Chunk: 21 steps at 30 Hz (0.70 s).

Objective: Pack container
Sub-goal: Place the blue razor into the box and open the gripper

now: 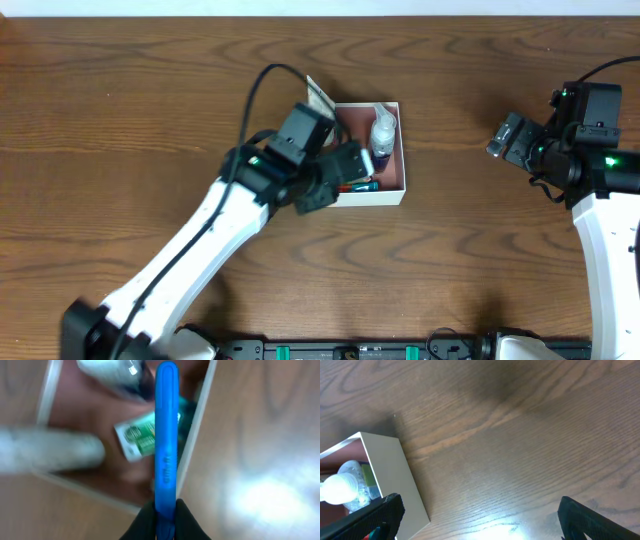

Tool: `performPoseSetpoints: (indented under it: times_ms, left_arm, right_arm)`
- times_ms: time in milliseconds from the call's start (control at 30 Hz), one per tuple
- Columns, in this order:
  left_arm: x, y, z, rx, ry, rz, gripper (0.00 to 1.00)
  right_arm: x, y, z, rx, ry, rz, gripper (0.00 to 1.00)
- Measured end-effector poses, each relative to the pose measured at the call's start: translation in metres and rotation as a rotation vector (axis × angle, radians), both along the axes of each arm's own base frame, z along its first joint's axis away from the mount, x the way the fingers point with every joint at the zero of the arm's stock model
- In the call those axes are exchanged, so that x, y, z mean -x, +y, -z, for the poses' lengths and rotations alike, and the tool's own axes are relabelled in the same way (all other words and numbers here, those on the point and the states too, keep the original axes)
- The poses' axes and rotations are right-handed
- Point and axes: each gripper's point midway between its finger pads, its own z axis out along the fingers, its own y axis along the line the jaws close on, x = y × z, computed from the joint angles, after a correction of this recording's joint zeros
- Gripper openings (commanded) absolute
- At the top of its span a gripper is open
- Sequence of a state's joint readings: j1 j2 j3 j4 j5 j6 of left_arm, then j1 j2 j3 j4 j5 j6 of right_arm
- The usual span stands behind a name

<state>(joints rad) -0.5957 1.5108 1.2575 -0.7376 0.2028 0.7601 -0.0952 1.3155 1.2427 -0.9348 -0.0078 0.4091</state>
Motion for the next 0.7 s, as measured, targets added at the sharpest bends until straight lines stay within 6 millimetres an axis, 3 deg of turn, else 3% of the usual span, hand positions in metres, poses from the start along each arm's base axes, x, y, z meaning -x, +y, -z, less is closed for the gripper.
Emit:
performPoseSetpoints:
  times_ms: [167, 300, 367, 500, 600, 700]
  left_arm:
    - [-0.028, -0.015, 0.036, -0.036, -0.026, 0.044, 0.27]
    - [-0.033, -0.016, 0.06, -0.074, 0.004, 0.056, 0.27]
    - [-0.033, -0.015, 0.062, -0.078, 0.01, 0.048, 0.28]
    - [-0.038, -0.008, 0.049, -0.075, -0.02, -0.041, 0.42]
    - [-0.039, 0.008, 0.018, -0.061, -0.069, -0.164, 0.49]
    - [-0.032, 0.038, -0.022, -0.026, -0.116, -0.311, 0.5]
  right_arm:
    - [0.0, 0.0, 0.0, 0.0, 0.0, 0.0, 0.99]
    - [0.0, 0.0, 0.0, 0.0, 0.0, 0.0, 0.99]
    - [0.0, 0.0, 0.0, 0.0, 0.0, 0.0, 0.99]
    - [0.0, 0.0, 0.0, 0.0, 0.0, 0.0, 0.99]
    - [0.0, 0.0, 0.0, 0.0, 0.0, 0.0, 0.99]
    - [0.0, 0.0, 0.0, 0.0, 0.0, 0.0, 0.99]
